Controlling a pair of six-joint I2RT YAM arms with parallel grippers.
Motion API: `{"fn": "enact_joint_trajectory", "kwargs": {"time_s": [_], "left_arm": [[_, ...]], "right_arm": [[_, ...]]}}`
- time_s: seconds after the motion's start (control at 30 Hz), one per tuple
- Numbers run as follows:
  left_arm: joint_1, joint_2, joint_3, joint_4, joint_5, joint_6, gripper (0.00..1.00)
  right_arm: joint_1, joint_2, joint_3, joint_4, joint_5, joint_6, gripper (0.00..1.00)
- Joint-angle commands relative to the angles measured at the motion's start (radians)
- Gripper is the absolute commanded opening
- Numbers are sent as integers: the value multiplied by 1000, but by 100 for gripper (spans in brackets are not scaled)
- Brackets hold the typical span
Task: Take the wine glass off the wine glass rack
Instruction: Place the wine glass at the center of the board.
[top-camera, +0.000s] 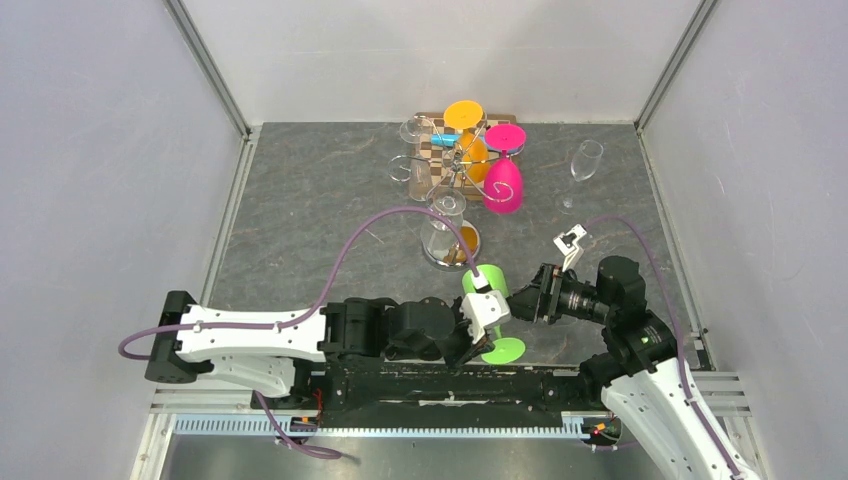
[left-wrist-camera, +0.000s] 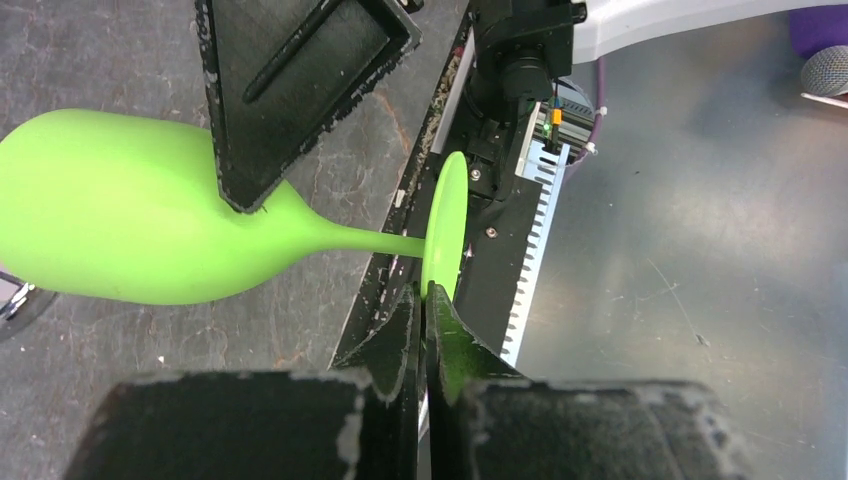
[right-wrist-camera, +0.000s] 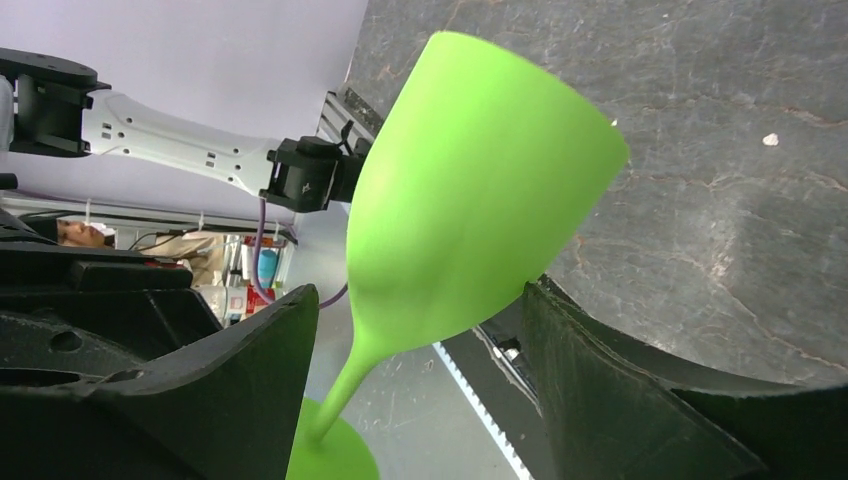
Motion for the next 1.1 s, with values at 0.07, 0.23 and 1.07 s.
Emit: {"fn": "enact_joint_trajectory", "kwargs": {"time_s": [0.07, 0.23, 1.07], "left_arm": [[-10, 30, 51, 100, -52, 117, 2], [-9, 35, 58, 127, -86, 157, 2], [-9, 111, 54, 174, -70, 162, 2]], "right_arm": [[23, -14, -9, 19, -43, 59, 76], [34, -14, -39, 28, -46, 81, 75], [60, -7, -64, 81, -46, 120, 0]]}}
